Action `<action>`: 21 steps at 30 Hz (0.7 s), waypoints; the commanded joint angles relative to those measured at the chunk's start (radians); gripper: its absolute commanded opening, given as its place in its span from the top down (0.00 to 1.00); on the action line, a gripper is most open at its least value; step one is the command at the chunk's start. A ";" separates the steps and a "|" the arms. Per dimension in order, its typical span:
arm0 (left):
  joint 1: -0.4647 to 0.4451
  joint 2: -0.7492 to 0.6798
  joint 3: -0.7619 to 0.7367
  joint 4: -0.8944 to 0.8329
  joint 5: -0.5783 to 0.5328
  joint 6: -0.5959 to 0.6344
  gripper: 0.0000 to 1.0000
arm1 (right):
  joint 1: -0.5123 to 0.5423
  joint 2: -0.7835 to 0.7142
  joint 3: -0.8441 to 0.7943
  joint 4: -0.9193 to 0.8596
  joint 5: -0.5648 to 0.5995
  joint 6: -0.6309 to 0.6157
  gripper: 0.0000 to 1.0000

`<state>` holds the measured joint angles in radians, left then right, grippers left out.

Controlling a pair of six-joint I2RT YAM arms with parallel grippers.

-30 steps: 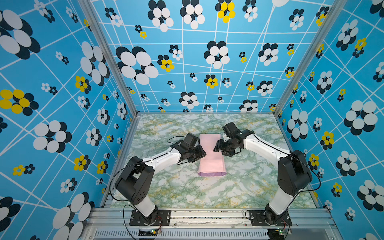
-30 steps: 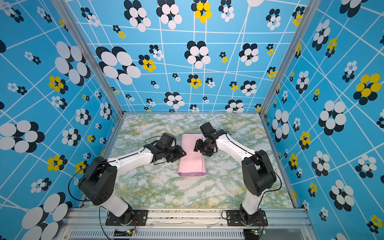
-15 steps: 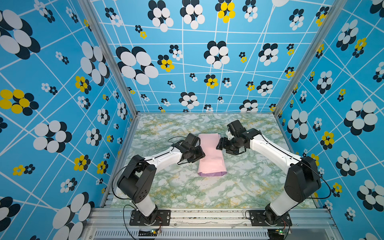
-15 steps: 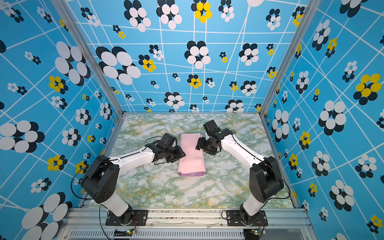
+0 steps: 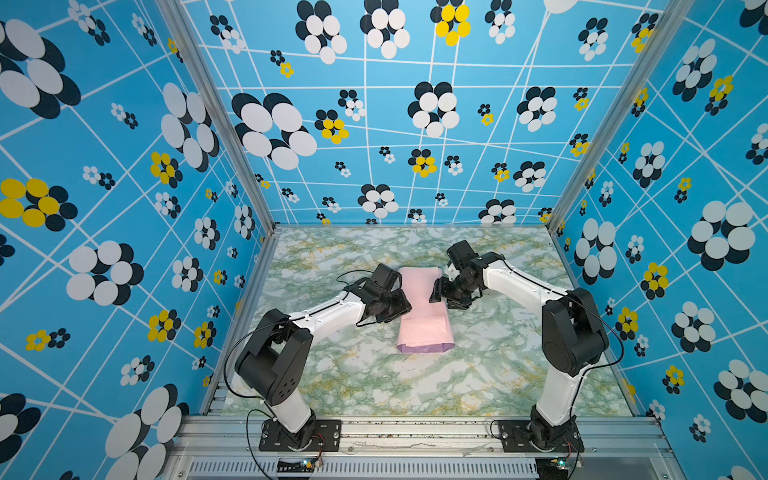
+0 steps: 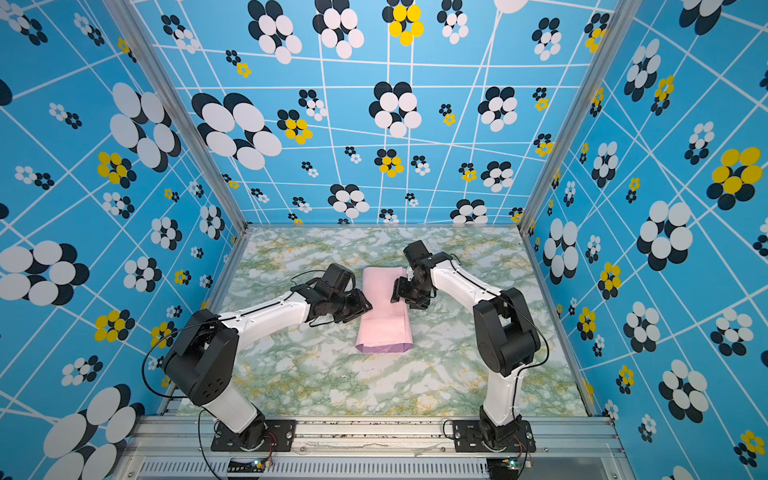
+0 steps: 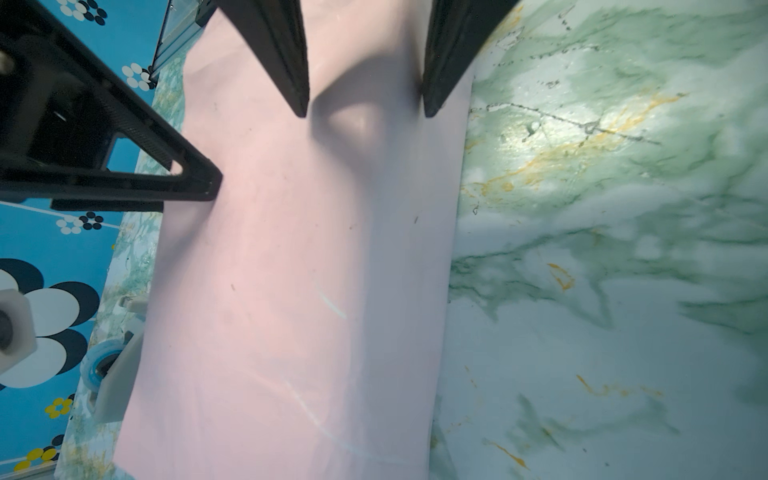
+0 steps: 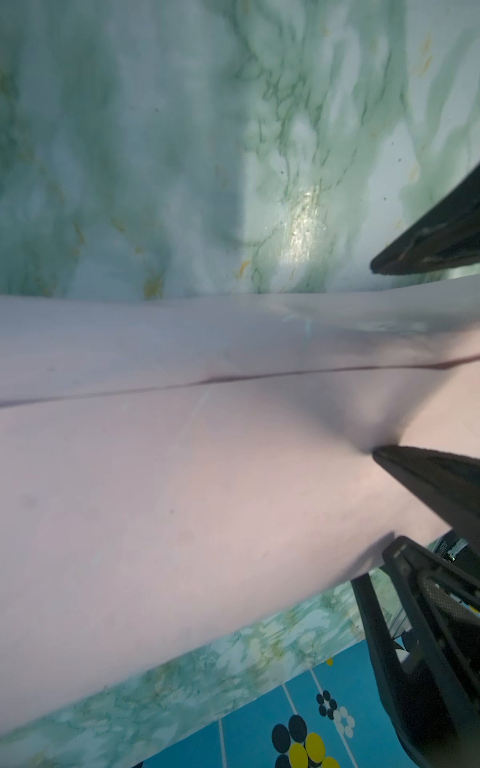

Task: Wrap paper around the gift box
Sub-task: 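Press the overlapping pink paper flaps flat on the box with both grippers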

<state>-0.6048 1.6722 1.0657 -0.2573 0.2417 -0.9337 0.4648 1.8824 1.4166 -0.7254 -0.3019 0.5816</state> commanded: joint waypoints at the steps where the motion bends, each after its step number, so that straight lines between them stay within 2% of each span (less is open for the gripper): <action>1: -0.010 0.023 0.044 -0.040 -0.018 0.032 0.52 | 0.013 0.004 0.019 -0.004 -0.006 -0.003 0.44; 3: -0.009 0.022 0.061 -0.055 -0.028 0.044 0.47 | 0.012 -0.012 -0.004 0.002 0.014 0.019 0.55; 5: -0.003 0.016 0.074 -0.066 -0.037 0.057 0.43 | 0.012 -0.028 -0.028 0.008 0.044 0.040 0.61; 10: 0.023 0.013 0.068 -0.058 -0.028 0.062 0.41 | 0.014 -0.054 -0.070 0.054 0.032 0.097 0.66; 13: 0.019 0.026 0.060 -0.050 -0.012 0.062 0.44 | 0.031 -0.078 -0.084 0.093 0.032 0.142 0.67; 16: 0.012 0.041 0.053 -0.041 -0.011 0.055 0.50 | 0.047 -0.092 -0.088 0.122 0.026 0.174 0.62; 20: 0.008 0.051 0.051 -0.047 -0.024 0.061 0.56 | 0.050 -0.121 -0.086 0.116 0.031 0.169 0.39; 21: 0.008 0.052 0.052 -0.055 -0.031 0.067 0.58 | 0.043 -0.134 -0.085 0.098 0.041 0.158 0.36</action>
<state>-0.5907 1.7050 1.1179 -0.2897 0.2214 -0.8898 0.5117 1.8050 1.3392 -0.6186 -0.2813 0.7383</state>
